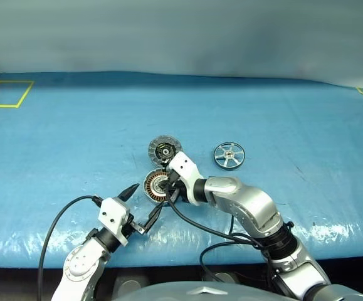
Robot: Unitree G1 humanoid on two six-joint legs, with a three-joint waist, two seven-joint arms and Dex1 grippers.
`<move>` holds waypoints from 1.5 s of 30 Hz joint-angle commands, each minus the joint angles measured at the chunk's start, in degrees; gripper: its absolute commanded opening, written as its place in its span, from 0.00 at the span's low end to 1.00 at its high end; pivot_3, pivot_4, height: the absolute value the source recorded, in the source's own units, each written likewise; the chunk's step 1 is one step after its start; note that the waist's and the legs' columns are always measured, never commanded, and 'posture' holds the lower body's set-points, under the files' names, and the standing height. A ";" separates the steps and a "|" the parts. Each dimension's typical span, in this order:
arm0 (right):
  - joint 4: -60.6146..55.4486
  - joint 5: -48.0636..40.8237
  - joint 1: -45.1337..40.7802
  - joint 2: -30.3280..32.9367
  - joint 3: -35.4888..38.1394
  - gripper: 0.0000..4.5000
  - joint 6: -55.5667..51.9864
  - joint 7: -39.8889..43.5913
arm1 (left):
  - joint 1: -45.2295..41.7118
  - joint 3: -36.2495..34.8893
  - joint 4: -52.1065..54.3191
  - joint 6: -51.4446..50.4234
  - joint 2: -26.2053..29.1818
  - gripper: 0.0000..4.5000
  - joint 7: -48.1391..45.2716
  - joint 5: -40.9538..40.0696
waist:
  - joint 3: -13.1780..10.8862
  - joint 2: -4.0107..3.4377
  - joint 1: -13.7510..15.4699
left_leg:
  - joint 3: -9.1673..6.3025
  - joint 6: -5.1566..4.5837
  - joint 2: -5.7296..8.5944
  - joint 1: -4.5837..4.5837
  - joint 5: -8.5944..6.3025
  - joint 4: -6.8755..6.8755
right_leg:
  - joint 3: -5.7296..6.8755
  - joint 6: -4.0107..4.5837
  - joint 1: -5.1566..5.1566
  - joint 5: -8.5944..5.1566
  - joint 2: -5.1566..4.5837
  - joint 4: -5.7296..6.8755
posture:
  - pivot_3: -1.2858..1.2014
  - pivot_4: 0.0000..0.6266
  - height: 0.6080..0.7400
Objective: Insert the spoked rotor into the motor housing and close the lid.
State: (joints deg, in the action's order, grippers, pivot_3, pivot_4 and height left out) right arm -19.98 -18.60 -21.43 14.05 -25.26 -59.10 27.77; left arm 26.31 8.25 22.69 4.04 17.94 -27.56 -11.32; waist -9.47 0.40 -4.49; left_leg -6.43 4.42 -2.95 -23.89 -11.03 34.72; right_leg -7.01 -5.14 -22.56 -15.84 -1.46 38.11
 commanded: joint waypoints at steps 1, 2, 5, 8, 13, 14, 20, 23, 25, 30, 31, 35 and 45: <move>-2.13 -1.98 0.18 -0.68 1.69 0.00 0.16 0.96 | 0.23 0.33 1.78 0.54 -0.19 1.00 0.07 -0.03 | 0.00 0.00 0.02 | 0.00 0.00 0.00 -0.01 0.00 0.00 | 0.00 0.00 0.00 0.00 0.00 0.00 | 0.52 0.24 1.00; -2.40 -2.27 0.13 -0.86 2.10 0.00 0.15 1.05 | 0.26 0.35 1.78 0.54 -0.18 1.00 0.09 -0.05 | 0.00 0.00 0.02 | 0.00 0.00 0.00 -0.03 0.00 0.00 | 0.00 0.00 -0.01 0.00 0.00 0.00 | 0.52 0.24 1.00; -2.74 -2.86 0.01 -1.29 2.95 0.00 0.25 1.18 | 0.26 0.44 1.69 0.59 -0.24 1.00 0.12 -0.08 | 0.00 0.00 0.03 | 0.00 0.00 0.00 -0.04 0.00 -0.02 | 0.00 0.00 -0.03 0.00 0.00 0.00 | 0.52 0.24 1.00; -1.98 -2.61 0.13 -1.37 2.81 0.00 0.57 0.81 | 0.26 0.49 1.63 0.64 -0.29 1.00 0.13 -0.08 | 0.00 0.00 0.05 | 0.00 0.00 0.00 -0.04 0.00 -0.02 | 0.00 0.00 -0.03 0.00 0.00 -0.01 | 0.52 0.24 1.00; -0.13 -1.04 0.22 -0.91 1.38 0.00 0.42 -0.31 | 0.43 0.38 1.74 0.69 -0.27 1.00 0.22 -0.05 | 0.00 0.00 0.05 | 0.00 0.00 0.00 -0.04 0.00 -0.02 | 0.00 0.00 -0.03 0.00 0.00 -0.01 | 0.52 0.24 1.00; 0.06 -0.83 0.22 -0.76 1.21 0.00 0.41 -0.43 | 0.48 0.33 1.76 0.70 -0.25 1.00 0.21 -0.07 | 0.00 0.00 0.05 | 0.00 0.00 0.00 -0.04 0.00 -0.02 | 0.00 0.00 -0.04 0.00 0.00 -0.01 | 0.52 0.24 1.00; 0.71 -0.17 0.22 -1.12 1.74 0.00 0.28 -1.34 | 0.67 0.28 1.83 0.70 -0.17 1.00 0.17 -0.09 | 0.00 0.00 0.04 | 0.00 0.00 0.00 -0.03 0.00 -0.01 | 0.00 0.00 -0.03 0.00 0.00 0.00 | 0.52 0.24 1.00; 0.95 -0.10 -0.10 -1.53 2.77 0.00 0.15 -1.83 | 0.53 0.37 1.69 0.60 -0.22 1.00 0.17 -0.06 | 0.00 0.00 0.03 | 0.00 0.00 0.00 -0.02 0.00 -0.01 | 0.00 0.01 -0.04 0.00 0.00 0.00 | 0.52 0.24 1.00; 0.82 -0.23 -0.28 -1.58 3.26 0.00 -0.21 -1.89 | 0.62 0.36 1.71 0.59 -0.21 1.00 0.13 -0.14 | 0.00 0.00 0.03 | 0.00 0.00 0.00 -0.01 0.00 -0.01 | 0.00 0.01 -0.04 0.00 0.00 0.00 | 0.52 0.24 1.00; -2.09 -2.92 -0.37 -0.18 3.97 0.00 -0.80 1.09 | 0.69 0.43 1.65 0.51 -0.13 1.00 -0.04 -0.23 | 0.00 0.00 0.15 | 0.00 0.00 0.00 -0.03 0.00 0.00 | 0.00 0.00 -0.03 0.00 -0.01 -0.01 | 0.52 0.24 1.00; -2.63 -3.43 -0.37 -0.07 4.18 0.00 -0.76 1.47 | 0.64 0.45 1.62 0.49 -0.13 1.00 -0.06 -0.24 | 0.00 0.00 0.16 | 0.00 0.00 0.00 -0.04 0.00 -0.01 | 0.00 0.01 -0.04 0.00 0.00 -0.01 | 0.52 0.24 1.00; -3.09 -4.46 -0.36 -0.74 5.47 0.00 -0.96 1.13 | 0.54 0.45 1.51 0.49 -0.07 1.00 -0.21 -0.30 | 0.00 0.00 0.10 | 0.00 0.00 0.00 -0.08 0.00 -0.05 | 0.00 0.01 -0.08 -0.01 0.00 -0.01 | 0.52 0.24 1.00; -0.14 -2.81 -0.16 -1.25 4.68 0.00 0.29 -0.28 | -0.07 0.27 1.27 0.53 0.16 1.00 -0.39 -0.31 | 0.00 0.00 0.14 | 0.00 0.00 0.00 -0.08 0.00 -0.04 | 0.00 0.00 -0.07 0.00 0.00 -0.02 | 0.52 0.24 1.00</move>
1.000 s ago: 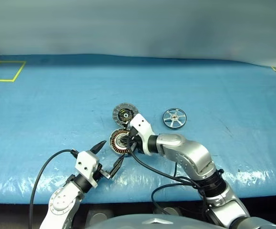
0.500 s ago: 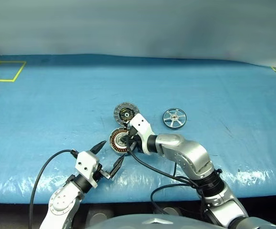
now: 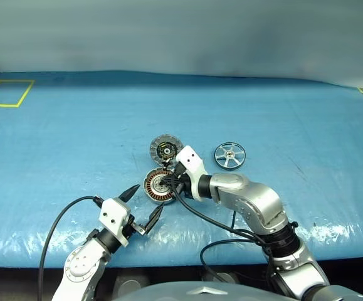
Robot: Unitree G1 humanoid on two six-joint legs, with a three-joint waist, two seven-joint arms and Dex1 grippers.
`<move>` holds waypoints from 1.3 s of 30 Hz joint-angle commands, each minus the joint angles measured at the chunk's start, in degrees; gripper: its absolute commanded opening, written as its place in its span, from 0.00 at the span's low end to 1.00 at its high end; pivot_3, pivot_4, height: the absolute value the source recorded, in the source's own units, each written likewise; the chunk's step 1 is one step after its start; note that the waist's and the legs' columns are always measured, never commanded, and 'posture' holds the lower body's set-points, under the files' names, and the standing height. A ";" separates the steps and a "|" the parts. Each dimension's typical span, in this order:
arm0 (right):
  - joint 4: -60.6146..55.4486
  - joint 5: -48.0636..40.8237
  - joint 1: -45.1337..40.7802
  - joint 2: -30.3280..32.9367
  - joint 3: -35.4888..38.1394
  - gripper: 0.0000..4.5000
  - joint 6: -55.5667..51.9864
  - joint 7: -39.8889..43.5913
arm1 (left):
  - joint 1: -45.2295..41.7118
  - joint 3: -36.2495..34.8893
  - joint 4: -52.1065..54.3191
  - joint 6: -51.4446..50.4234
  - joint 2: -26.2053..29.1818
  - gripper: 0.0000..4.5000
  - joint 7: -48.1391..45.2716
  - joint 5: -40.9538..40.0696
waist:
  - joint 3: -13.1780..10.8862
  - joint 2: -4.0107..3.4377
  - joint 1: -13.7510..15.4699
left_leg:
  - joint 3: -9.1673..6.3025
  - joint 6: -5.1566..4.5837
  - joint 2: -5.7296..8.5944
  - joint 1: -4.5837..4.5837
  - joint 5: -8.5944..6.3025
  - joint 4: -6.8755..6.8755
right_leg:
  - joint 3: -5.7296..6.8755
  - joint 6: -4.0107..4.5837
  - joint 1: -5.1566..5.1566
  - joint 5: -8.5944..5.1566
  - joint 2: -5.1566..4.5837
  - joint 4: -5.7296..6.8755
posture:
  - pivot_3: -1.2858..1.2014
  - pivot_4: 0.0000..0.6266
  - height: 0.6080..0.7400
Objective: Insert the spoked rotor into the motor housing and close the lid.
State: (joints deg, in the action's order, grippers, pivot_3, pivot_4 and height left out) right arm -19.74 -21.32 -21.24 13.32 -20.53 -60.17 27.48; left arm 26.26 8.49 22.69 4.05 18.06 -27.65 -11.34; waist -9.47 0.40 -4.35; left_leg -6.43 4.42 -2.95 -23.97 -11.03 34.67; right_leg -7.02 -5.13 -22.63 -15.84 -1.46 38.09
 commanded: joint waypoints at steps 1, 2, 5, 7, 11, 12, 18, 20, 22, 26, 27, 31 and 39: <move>-0.10 0.09 -0.34 -0.61 -0.25 0.00 1.55 -0.03 | -0.01 0.02 1.23 0.57 0.06 1.00 -0.33 -0.30 | 0.00 0.00 -0.01 | 0.00 0.00 0.00 0.00 0.00 0.00 | 0.00 0.00 0.00 0.00 0.00 0.00 | 0.52 0.24 1.00; 0.24 0.30 -0.37 -0.74 -0.43 0.00 1.77 -0.10 | 0.00 0.01 1.20 0.61 0.07 1.00 -0.34 -0.29 | 0.00 0.00 -0.01 | 0.00 0.00 0.00 0.00 0.00 0.00 | 0.00 0.00 0.00 0.00 0.00 0.00 | 0.52 0.24 1.00; 1.15 0.85 -0.58 -1.13 -0.81 0.00 2.15 -0.33 | -0.01 -0.01 1.20 0.63 0.09 1.00 -0.32 -0.25 | 0.00 0.00 -0.01 | 0.00 0.00 0.00 0.00 0.00 0.00 | 0.00 0.00 0.00 0.00 0.00 0.00 | 0.52 0.24 1.00; 1.37 0.87 -0.66 -1.21 -1.12 0.00 2.07 -0.20 | 0.03 -0.02 1.23 0.59 0.08 1.00 -0.26 -0.24 | 0.00 0.00 -0.02 | 0.00 0.00 0.00 0.00 0.00 0.00 | 0.00 0.00 0.00 0.00 0.00 0.00 | 0.52 0.24 1.00; 1.49 1.56 -0.63 -0.81 -2.66 0.00 1.90 -0.14 | 0.35 0.03 1.28 0.65 0.02 1.00 -0.14 -0.16 | 0.00 0.00 -0.02 | 0.00 0.00 0.00 0.00 0.00 0.00 | 0.00 0.00 0.00 0.00 0.00 0.00 | 0.52 0.24 1.00; 1.45 1.61 -0.61 -0.80 -2.75 0.00 1.85 -0.12 | 0.46 0.06 1.29 0.68 0.00 1.00 -0.11 -0.14 | 0.00 0.00 -0.02 | 0.00 0.00 0.00 0.01 0.00 0.00 | 0.00 0.00 0.00 0.00 0.00 0.00 | 0.52 0.24 1.00; -2.56 0.12 -0.60 0.36 -1.13 0.00 0.60 0.94 | 0.95 0.02 1.51 0.71 -0.07 1.00 0.07 -0.10 | 0.00 0.00 0.00 | 0.00 0.00 0.00 0.01 0.00 0.00 | 0.00 0.00 0.01 0.00 0.00 0.00 | 0.52 0.24 1.00; -4.38 -0.67 -0.68 1.13 -0.15 0.00 0.18 1.33 | 1.04 -0.01 1.56 0.74 -0.08 1.00 0.14 -0.03 | 0.00 0.00 0.02 | 0.00 0.00 0.00 -0.01 0.00 0.00 | 0.00 0.00 0.00 0.00 0.00 0.00 | 0.52 0.24 1.00; -7.53 -1.11 -0.76 4.06 1.27 0.00 0.39 2.33 | 1.26 -0.21 1.77 0.78 0.02 1.00 0.33 0.20 | -0.01 0.00 0.05 | 0.00 0.00 0.00 -0.02 0.00 0.00 | 0.00 0.00 -0.01 0.00 0.00 -0.01 | 0.52 0.24 1.00; -12.98 -1.37 -0.94 11.26 5.54 0.00 -1.22 3.06 | 1.41 -0.84 2.21 0.69 0.48 1.00 0.44 0.42 | -0.03 0.01 0.41 | 0.00 0.00 0.01 -0.05 0.00 0.02 | 0.00 0.00 -0.02 0.00 -0.01 -0.06 | 0.52 0.24 1.00; -13.84 -0.94 -1.29 13.47 6.13 0.00 -2.15 2.93 | 1.28 -0.97 2.22 0.62 0.61 1.00 0.34 0.32 | -0.03 0.01 0.43 | 0.00 0.00 0.01 -0.05 0.00 0.03 | 0.00 0.00 -0.01 -0.01 -0.01 -0.06 | 0.52 0.24 1.00; -13.57 2.23 -3.73 20.87 7.79 0.00 -7.02 0.13 | 0.39 -1.07 1.93 0.35 0.82 1.00 0.04 0.22 | -0.04 0.02 0.45 | 0.01 0.00 0.01 -0.05 0.00 0.02 | 0.00 0.01 -0.03 -0.01 -0.01 -0.05 | 0.52 0.24 1.00; -8.67 7.30 -6.39 25.58 8.22 0.43 -9.17 -3.93 | -0.80 -0.66 1.29 0.21 0.86 1.00 -0.45 0.09 | -0.07 0.07 0.51 | 0.02 -0.06 0.02 -0.08 -0.04 0.01 | -0.01 0.00 -0.04 0.00 -0.02 -0.08 | 0.52 0.24 1.00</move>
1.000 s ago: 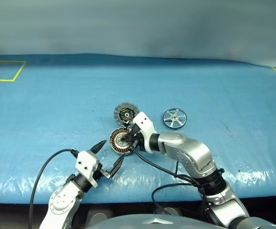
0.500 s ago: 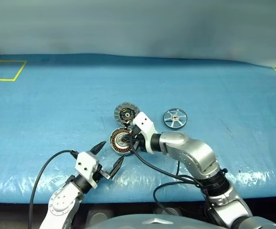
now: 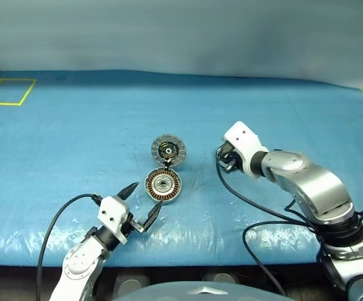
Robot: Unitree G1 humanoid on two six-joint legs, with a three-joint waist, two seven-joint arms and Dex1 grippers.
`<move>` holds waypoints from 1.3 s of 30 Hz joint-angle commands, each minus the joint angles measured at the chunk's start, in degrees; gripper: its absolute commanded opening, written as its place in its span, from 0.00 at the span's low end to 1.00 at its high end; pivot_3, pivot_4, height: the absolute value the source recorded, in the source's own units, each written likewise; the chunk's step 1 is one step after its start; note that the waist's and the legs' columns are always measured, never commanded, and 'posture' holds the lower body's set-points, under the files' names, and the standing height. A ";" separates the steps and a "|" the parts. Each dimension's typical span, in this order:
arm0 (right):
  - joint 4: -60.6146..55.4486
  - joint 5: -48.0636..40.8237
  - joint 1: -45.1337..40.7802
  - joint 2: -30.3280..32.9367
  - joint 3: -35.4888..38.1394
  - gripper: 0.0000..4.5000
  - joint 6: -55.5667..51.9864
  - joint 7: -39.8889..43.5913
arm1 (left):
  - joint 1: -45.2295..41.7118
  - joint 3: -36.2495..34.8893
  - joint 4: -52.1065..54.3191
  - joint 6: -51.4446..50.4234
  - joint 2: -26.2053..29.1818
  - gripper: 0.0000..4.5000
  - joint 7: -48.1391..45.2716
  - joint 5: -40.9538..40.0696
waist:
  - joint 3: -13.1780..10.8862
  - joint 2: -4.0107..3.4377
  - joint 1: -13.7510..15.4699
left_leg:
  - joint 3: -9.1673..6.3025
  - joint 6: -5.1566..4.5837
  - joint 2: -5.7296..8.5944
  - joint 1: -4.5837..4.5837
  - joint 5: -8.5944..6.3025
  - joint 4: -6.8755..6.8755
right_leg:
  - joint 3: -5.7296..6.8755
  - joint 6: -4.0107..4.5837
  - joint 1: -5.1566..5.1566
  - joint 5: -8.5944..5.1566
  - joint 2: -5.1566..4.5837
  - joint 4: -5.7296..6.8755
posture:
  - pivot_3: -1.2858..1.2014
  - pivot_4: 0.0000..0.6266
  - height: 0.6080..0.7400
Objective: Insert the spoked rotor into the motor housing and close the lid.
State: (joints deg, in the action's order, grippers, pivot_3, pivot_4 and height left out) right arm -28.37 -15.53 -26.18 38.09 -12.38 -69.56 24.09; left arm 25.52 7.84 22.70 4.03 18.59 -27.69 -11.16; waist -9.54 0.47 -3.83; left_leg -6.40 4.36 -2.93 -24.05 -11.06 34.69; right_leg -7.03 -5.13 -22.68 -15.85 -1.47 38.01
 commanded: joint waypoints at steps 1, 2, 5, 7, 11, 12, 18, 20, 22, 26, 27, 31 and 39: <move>0.28 1.95 -1.64 1.23 -0.54 0.50 0.25 -0.54 | -0.11 0.00 1.25 0.21 0.32 1.00 -0.42 -0.11 | 0.00 0.00 0.01 | 0.00 -0.01 0.00 -0.01 0.00 0.00 | 0.00 0.00 0.00 0.00 0.00 -0.01 | 0.52 0.24 1.00; 0.58 2.73 -1.83 1.88 -1.50 0.57 0.47 -0.55 | -0.13 0.00 1.24 0.22 0.33 1.00 -0.45 -0.11 | 0.00 0.00 0.02 | 0.00 -0.01 0.00 -0.02 -0.01 0.00 | 0.00 0.00 0.00 0.00 0.00 -0.01 | 0.52 0.24 1.00; 1.69 3.40 -2.28 1.84 -2.11 0.57 0.19 -0.63 | -0.27 0.03 1.17 0.12 0.27 1.00 -0.42 -0.12 | -0.01 0.01 0.02 | 0.00 -0.01 0.00 -0.03 -0.01 0.02 | 0.00 -0.01 0.00 0.01 0.00 -0.01 | 0.52 0.24 1.00; 2.85 4.02 -2.71 1.43 -2.51 0.57 0.32 -1.07 | -0.25 0.00 1.11 0.13 0.25 1.00 -0.40 -0.10 | -0.01 0.01 0.01 | 0.00 -0.01 0.00 -0.02 0.00 0.05 | 0.00 -0.02 0.01 0.01 0.00 -0.01 | 0.52 0.24 1.00; 5.56 5.77 -3.49 0.17 -3.50 0.57 0.72 -2.36 | -0.14 0.02 1.10 0.15 0.10 1.00 -0.27 -0.12 | -0.02 0.02 0.01 | 0.00 -0.01 0.00 -0.02 0.00 0.07 | 0.00 -0.02 0.03 0.01 0.00 -0.01 | 0.52 0.24 1.00; 6.22 6.08 -3.62 -0.24 -3.72 0.57 0.90 -2.53 | -0.09 0.05 1.12 0.20 0.04 1.00 -0.23 -0.11 | -0.02 0.02 0.02 | 0.00 -0.01 0.00 -0.03 0.00 0.07 | 0.00 -0.02 0.02 0.01 0.00 -0.01 | 0.52 0.24 1.00; 9.72 8.00 -4.32 -1.60 -5.20 0.57 2.09 -2.77 | 0.10 0.11 1.18 0.27 -0.14 1.00 -0.03 -0.07 | -0.02 0.03 -0.01 | 0.00 -0.01 0.01 -0.04 0.00 0.06 | 0.00 -0.03 0.02 0.02 0.00 -0.01 | 0.52 0.24 1.00; 10.81 9.00 -4.36 -1.52 -5.93 0.57 2.42 -2.80 | 0.27 0.02 1.31 0.33 -0.19 1.00 0.05 -0.11 | -0.02 0.03 0.00 | 0.00 -0.01 0.01 -0.03 0.00 0.06 | 0.00 -0.03 0.02 0.02 0.00 0.00 | 0.52 0.24 1.00; 11.54 9.61 -4.33 -1.65 -6.31 0.57 2.46 -2.66 | 0.41 -0.07 1.40 0.39 -0.23 1.00 0.15 -0.10 | -0.02 0.03 0.01 | 0.00 -0.01 0.01 -0.03 0.00 0.07 | 0.00 -0.04 0.03 0.02 0.00 0.00 | 0.52 0.24 1.00; 12.45 10.24 -4.57 -1.91 -7.25 0.57 1.78 -2.22 | 0.64 -0.16 1.48 0.49 -0.27 1.00 0.28 -0.04 | -0.02 0.03 0.02 | -0.01 -0.01 0.01 -0.03 0.00 0.07 | 0.00 -0.04 0.03 0.03 0.00 0.00 | 0.52 0.24 1.00; 12.68 10.51 -4.56 -1.78 -7.47 0.57 1.65 -2.12 | 0.71 -0.21 1.52 0.51 -0.29 1.00 0.33 -0.05 | -0.02 0.03 0.02 | -0.01 -0.01 0.01 -0.03 0.00 0.07 | 0.00 -0.04 0.03 0.03 0.00 0.00 | 0.52 0.24 1.00; 13.07 11.35 -4.28 -1.33 -7.69 0.37 1.50 -1.57 | 0.90 -0.32 1.59 0.61 -0.38 1.00 0.48 -0.04 | -0.02 0.04 -0.06 | 0.00 -0.01 0.01 0.00 0.00 0.10 | 0.00 -0.05 0.07 0.03 0.00 0.00 | 0.52 0.24 1.00; 9.71 11.24 -4.06 0.03 -6.88 0.30 1.65 0.17 | 1.20 -0.52 1.71 0.78 -0.36 1.00 0.46 0.02 | -0.02 0.05 -0.01 | 0.00 -0.01 0.01 0.06 -0.01 0.27 | 0.00 -0.06 0.17 0.04 0.00 0.02 | 0.52 0.24 1.00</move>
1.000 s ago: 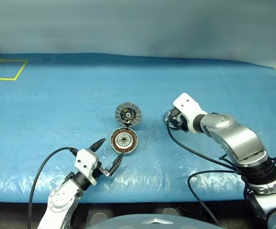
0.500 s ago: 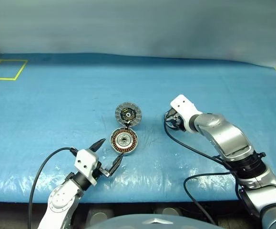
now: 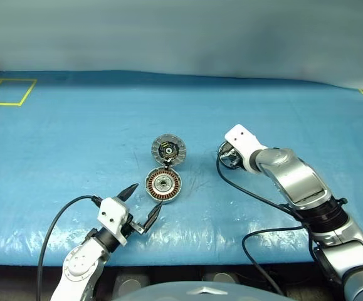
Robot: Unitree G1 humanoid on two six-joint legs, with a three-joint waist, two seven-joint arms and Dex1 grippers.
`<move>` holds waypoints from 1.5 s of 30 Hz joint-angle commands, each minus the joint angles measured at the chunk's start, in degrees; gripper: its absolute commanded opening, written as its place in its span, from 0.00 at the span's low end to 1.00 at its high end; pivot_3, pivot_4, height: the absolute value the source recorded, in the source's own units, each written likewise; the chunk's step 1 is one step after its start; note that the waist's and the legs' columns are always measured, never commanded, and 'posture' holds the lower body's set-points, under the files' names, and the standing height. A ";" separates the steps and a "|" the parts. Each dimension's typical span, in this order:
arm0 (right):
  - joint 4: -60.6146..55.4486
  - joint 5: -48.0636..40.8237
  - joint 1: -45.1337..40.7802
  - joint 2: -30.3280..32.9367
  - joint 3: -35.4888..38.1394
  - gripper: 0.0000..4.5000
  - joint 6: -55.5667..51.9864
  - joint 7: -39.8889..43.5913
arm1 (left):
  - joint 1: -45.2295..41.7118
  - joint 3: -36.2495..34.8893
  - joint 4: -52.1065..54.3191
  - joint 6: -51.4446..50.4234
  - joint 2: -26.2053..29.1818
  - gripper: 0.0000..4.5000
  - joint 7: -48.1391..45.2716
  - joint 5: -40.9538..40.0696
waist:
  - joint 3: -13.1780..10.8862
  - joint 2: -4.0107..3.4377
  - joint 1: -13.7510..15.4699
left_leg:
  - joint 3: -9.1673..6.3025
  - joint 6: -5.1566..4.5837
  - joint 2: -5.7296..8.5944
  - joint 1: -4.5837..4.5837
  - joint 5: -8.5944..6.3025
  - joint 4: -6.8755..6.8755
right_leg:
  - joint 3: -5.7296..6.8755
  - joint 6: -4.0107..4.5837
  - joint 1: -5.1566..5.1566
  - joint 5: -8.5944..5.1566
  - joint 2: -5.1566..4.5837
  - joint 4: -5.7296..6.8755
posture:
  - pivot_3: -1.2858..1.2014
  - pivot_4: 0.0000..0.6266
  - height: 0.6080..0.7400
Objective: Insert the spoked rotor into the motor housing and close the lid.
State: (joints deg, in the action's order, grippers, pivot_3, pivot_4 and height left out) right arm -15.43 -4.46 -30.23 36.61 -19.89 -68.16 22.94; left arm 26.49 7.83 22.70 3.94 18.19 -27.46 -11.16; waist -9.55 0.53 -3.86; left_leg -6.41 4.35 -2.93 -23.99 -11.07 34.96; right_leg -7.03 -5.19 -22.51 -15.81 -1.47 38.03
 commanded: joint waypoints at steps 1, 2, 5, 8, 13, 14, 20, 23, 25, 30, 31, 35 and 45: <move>-5.16 0.03 -0.45 2.66 0.45 0.30 0.59 2.32 | 0.17 -0.67 1.78 0.90 0.05 1.00 0.31 0.04 | -0.02 -0.02 0.03 | 0.00 0.00 0.00 -0.04 0.00 0.00 | 0.00 0.00 -0.03 0.00 0.00 0.00 | 0.52 0.24 1.00; -6.48 -0.05 -0.76 3.46 0.31 0.30 0.77 3.05 | 0.13 -0.79 1.82 0.93 0.05 1.00 0.36 0.04 | -0.02 -0.04 0.05 | 0.00 0.00 0.00 -0.06 0.00 -0.01 | 0.00 -0.01 -0.05 0.01 0.00 0.01 | 0.52 0.24 1.00; -13.71 -2.91 -1.77 7.61 -0.19 0.30 1.94 9.27 | 0.03 -1.02 1.98 0.88 0.16 1.00 0.25 0.01 | -0.06 -0.09 0.10 | -0.01 -0.02 0.00 -0.14 -0.01 -0.04 | 0.01 -0.01 -0.14 0.01 0.00 0.00 | 0.52 0.24 1.00; -20.62 -6.21 -2.01 12.25 -1.64 0.30 4.34 16.80 | -0.10 -1.11 1.94 0.83 0.27 1.00 0.09 0.08 | -0.11 -0.14 0.07 | -0.02 -0.05 0.00 -0.26 -0.03 -0.03 | 0.02 -0.02 -0.23 0.01 0.00 -0.01 | 0.52 0.24 1.00; -25.53 -14.14 -2.78 6.50 -1.49 0.30 5.43 21.73 | -0.42 -1.13 2.01 0.38 0.54 1.00 0.09 0.42 | -0.14 -0.08 -0.12 | -0.02 -0.06 -0.02 -0.25 -0.04 0.02 | 0.04 -0.02 -0.22 0.00 0.01 0.00 | 0.52 0.24 1.00; -25.26 -14.39 -3.47 4.81 -2.21 0.30 4.66 21.14 | -0.43 -1.17 2.02 0.29 0.71 1.00 0.23 0.79 | -0.14 -0.07 -0.09 | -0.02 -0.06 -0.02 -0.26 -0.04 0.04 | 0.03 -0.03 -0.22 0.01 0.01 0.01 | 0.52 0.24 1.00; -20.58 -14.89 -8.54 -7.07 -6.50 0.30 -0.78 16.12 | 0.26 -1.18 2.36 0.60 0.89 1.00 0.31 1.44 | -0.15 -0.08 -0.05 | -0.02 -0.06 -0.01 -0.26 -0.04 0.15 | 0.03 -0.03 -0.21 0.09 0.01 0.03 | 0.52 0.24 1.00; -17.79 -13.94 -10.24 -10.81 -8.72 0.30 -1.17 14.10 | 0.73 -1.09 2.49 0.90 0.64 1.00 0.62 1.85 | -0.15 -0.08 0.05 | -0.03 -0.06 -0.02 -0.27 -0.04 0.10 | 0.04 -0.02 -0.24 0.09 0.02 0.06 | 0.52 0.24 1.00; -16.34 -13.67 -10.67 -12.17 -9.84 0.30 -0.92 13.35 | 0.91 -0.95 2.52 0.97 0.51 1.00 0.73 2.04 | -0.15 -0.08 0.14 | -0.04 -0.06 -0.01 -0.30 -0.04 0.09 | 0.04 -0.02 -0.24 0.09 0.01 0.04 | 0.52 0.24 1.00; -14.70 -13.48 -10.52 -12.09 -11.95 0.30 -0.43 12.95 | 1.40 -0.91 2.64 1.15 0.14 1.00 1.12 2.24 | -0.16 -0.09 0.05 | -0.04 -0.06 -0.01 -0.32 -0.04 0.09 | 0.04 -0.02 -0.27 0.09 0.01 0.04 | 0.52 0.24 1.00; -14.56 -13.41 -10.42 -11.70 -12.26 0.30 -0.48 12.93 | 1.51 -0.92 2.66 1.21 0.09 1.00 1.19 2.22 | -0.16 -0.09 0.04 | -0.04 -0.06 -0.01 -0.31 -0.04 0.10 | 0.05 -0.02 -0.27 0.09 0.01 0.04 | 0.52 0.24 1.00; -14.25 -13.34 -10.12 -10.36 -12.94 0.30 -0.45 13.06 | 1.57 -0.81 2.50 1.37 -0.07 1.00 1.36 2.22 | -0.16 -0.09 0.02 | -0.04 -0.06 -0.01 -0.31 -0.04 0.10 | 0.04 -0.02 -0.27 0.08 0.01 0.04 | 0.52 0.24 1.00; -13.77 -13.20 -9.91 -7.21 -14.67 0.30 -0.24 13.76 | 0.96 -0.57 2.01 1.55 -0.42 1.00 1.46 2.14 | -0.16 -0.09 0.07 | -0.03 -0.06 -0.01 -0.32 -0.04 0.10 | 0.04 -0.03 -0.27 0.08 0.01 0.03 | 0.52 0.24 1.00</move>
State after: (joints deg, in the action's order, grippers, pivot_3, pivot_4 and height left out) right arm -28.23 -17.95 -39.59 28.94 -34.43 -68.91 36.34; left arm 27.53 7.20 22.81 4.25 18.04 -26.21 -9.04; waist -9.71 0.44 -3.79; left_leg -6.44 4.29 -2.93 -24.30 -11.11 35.06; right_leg -6.99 -5.21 -22.77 -15.72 -1.47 38.06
